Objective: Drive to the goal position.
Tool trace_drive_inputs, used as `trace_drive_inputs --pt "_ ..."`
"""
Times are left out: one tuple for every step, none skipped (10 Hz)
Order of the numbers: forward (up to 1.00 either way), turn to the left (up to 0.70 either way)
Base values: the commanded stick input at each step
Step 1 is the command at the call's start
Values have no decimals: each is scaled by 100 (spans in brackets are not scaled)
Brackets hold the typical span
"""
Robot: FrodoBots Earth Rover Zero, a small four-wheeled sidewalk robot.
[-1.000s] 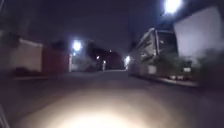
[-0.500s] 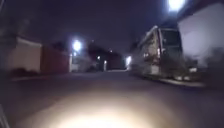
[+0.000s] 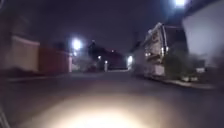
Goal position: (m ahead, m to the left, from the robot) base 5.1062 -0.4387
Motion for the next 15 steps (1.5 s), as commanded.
trace_drive_inputs --pt "70 -35" --pt "70 -35" --pt "70 -35" --pt "70 -35" --pt "70 0" --pt "70 0" --pt "70 0" --pt "70 0" --pt "70 0" --pt "70 0" --pt "70 0" --pt "70 -18" --pt "70 -35" --pt "70 -35" --pt "70 -26"
